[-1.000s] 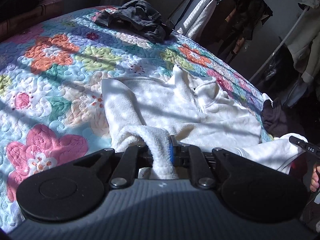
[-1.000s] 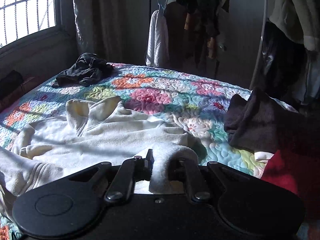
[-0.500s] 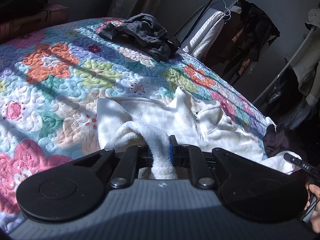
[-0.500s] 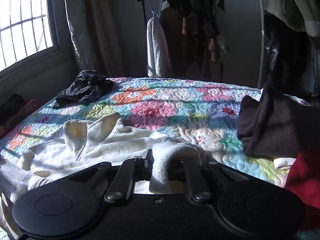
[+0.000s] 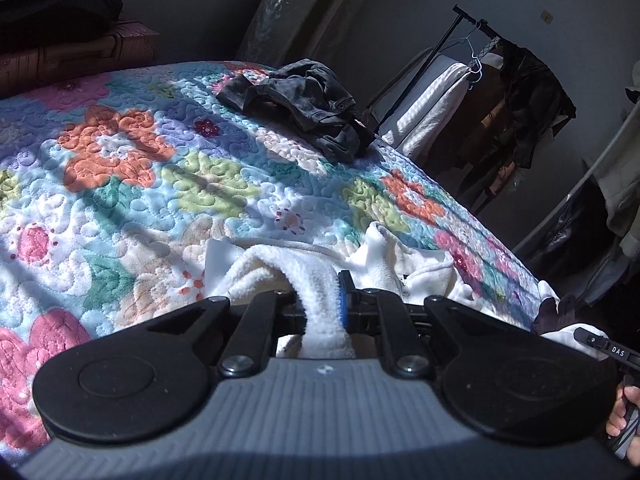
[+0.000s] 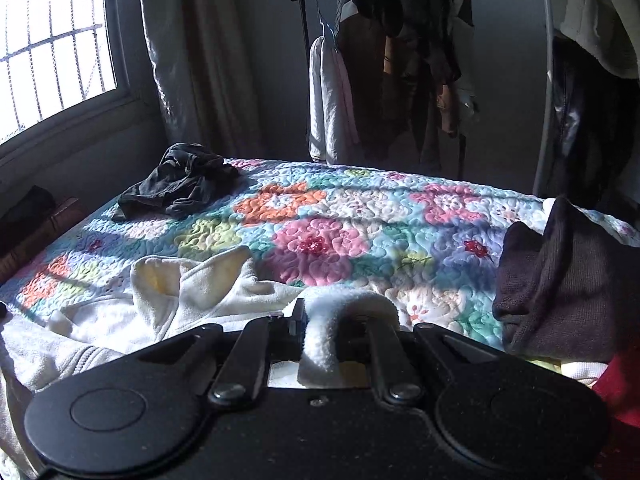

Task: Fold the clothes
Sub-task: 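Lift the hem with both tools and carry it over toward the collar, then lay the hem down near the collar and open both tools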

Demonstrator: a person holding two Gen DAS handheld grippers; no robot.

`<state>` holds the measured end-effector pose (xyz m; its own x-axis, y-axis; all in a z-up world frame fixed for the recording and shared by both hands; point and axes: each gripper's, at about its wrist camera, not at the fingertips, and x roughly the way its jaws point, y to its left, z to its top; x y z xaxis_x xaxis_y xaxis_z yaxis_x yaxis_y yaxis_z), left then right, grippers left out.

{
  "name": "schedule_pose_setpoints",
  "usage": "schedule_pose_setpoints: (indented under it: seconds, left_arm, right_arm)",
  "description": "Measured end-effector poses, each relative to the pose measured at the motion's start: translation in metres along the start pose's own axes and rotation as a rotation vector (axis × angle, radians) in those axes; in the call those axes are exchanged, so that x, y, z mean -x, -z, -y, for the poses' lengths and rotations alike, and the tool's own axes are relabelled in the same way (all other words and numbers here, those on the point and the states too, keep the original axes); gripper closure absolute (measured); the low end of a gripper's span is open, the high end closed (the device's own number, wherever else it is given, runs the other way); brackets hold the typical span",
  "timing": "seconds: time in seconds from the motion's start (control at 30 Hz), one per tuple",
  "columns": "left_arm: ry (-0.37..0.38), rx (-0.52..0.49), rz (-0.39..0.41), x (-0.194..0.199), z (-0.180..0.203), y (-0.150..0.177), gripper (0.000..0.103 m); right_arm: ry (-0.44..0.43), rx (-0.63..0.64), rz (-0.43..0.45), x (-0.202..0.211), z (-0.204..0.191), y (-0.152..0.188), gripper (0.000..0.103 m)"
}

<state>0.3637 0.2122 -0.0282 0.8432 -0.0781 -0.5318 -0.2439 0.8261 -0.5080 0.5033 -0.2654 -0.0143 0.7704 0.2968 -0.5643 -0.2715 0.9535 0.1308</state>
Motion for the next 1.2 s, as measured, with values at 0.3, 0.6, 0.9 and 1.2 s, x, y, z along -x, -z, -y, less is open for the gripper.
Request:
schedule_pose_setpoints:
  seconds: [0.3,0.6,0.9,1.2]
  left_arm:
    - [-0.035,0.023,0.016,-0.033,0.011,-0.024,0.092]
    - [-0.127,-0.016,-0.020,-0.069,-0.003,-0.027,0.092]
    - [-0.175,0.066,-0.188,-0.111,-0.045,-0.003,0.045]
    - [-0.099,-0.170,-0.212,-0.075,0.005,-0.007,0.021]
  right_arm:
    - [0.007,-0.061,-0.048,-0.030,-0.003,-0.044,0.092]
    - [-0.012,-0.111,-0.071,-0.068,0.011,-0.047,0.092]
    - [-0.051,-0.389,-0.210,-0.129,0.043,-0.029,0.073]
    - [-0.172,-0.348,-0.057,-0.058,0.023,-0.042,0.048]
